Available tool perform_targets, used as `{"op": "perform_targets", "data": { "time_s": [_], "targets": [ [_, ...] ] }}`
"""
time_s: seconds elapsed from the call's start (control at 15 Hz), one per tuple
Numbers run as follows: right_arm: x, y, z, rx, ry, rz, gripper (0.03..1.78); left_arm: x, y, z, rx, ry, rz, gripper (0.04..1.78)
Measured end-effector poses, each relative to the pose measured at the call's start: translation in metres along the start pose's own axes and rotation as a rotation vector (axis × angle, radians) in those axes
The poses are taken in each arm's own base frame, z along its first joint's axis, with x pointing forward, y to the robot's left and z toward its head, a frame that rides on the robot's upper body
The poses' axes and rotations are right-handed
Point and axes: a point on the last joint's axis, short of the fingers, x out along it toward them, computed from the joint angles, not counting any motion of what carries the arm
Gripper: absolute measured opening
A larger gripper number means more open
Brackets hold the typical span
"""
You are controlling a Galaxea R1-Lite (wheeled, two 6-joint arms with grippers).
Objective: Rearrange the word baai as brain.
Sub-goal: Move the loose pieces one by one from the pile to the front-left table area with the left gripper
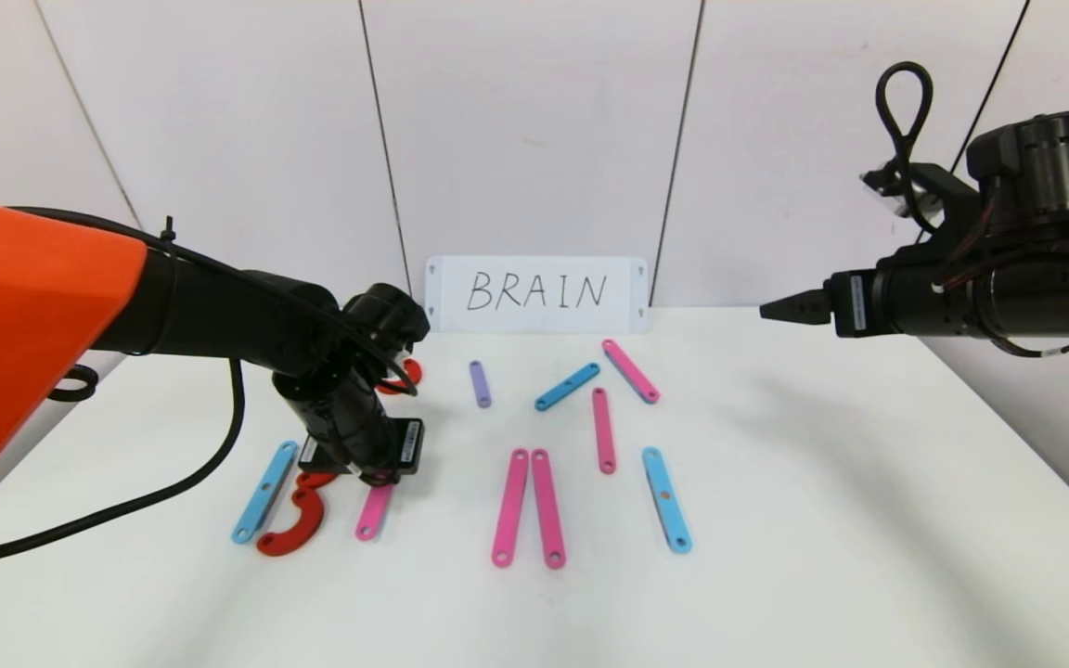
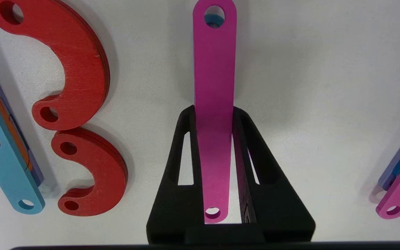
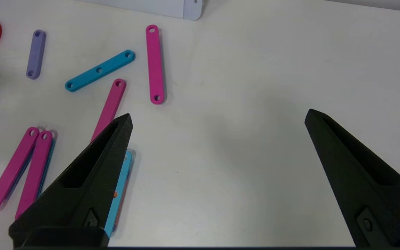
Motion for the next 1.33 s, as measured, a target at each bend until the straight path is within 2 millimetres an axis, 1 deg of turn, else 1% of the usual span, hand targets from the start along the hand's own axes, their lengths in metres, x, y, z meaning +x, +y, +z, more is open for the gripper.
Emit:
{"op": "perform_targets", "data": {
  "time_s": [0.8, 0.93, 1.07, 1.13, 1.33],
  "targets": [
    [0.0000, 0.0000, 0.0000, 0.000, 0.000, 0.000, 1.74, 0.0018, -0.0010, 0.0004, -0.029, 0.011, -0.013, 0.30],
    [0.0000, 0.0000, 0.0000, 0.000, 0.000, 0.000, 1.74, 0.0018, -0.0010, 0.0007, -0.031, 0.009, -0.014, 0.35],
    [0.0000, 0.0000, 0.0000, 0.000, 0.000, 0.000, 1.74, 0.0017, -0.0013, 0.0009, -0.030, 0.009, -0.016, 0.48],
    [0.0000, 0.0000, 0.0000, 0.000, 0.000, 0.000, 1.74, 0.0019, -0.0013, 0.0009, -0.029, 0.010, -0.016, 0.58],
    [0.0001, 0.0000, -0.0003, 0.000, 0.001, 0.000, 1.74, 0.0019, -0.0012, 0.0009, -0.030, 0.011, -0.016, 1.07]
  ]
}}
